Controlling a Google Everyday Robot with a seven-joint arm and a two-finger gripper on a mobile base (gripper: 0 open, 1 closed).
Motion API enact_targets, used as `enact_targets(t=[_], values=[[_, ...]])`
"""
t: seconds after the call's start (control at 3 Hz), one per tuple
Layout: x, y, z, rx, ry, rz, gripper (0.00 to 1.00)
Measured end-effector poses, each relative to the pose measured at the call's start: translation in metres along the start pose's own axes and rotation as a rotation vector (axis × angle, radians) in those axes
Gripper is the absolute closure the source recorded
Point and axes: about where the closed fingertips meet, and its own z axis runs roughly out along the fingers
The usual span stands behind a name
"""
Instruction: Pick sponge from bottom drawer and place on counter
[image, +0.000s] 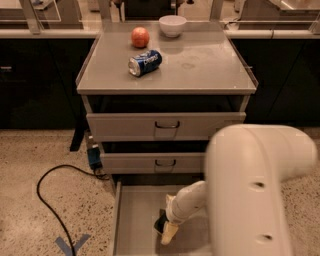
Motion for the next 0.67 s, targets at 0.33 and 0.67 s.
enact_targets(t=[0.33, 0.67], values=[[0.0109, -0.0095, 0.0291, -0.009, 0.067, -0.103, 0.00], [0.0132, -0.0097, 0.0286, -0.008, 0.069, -0.097, 0.00]])
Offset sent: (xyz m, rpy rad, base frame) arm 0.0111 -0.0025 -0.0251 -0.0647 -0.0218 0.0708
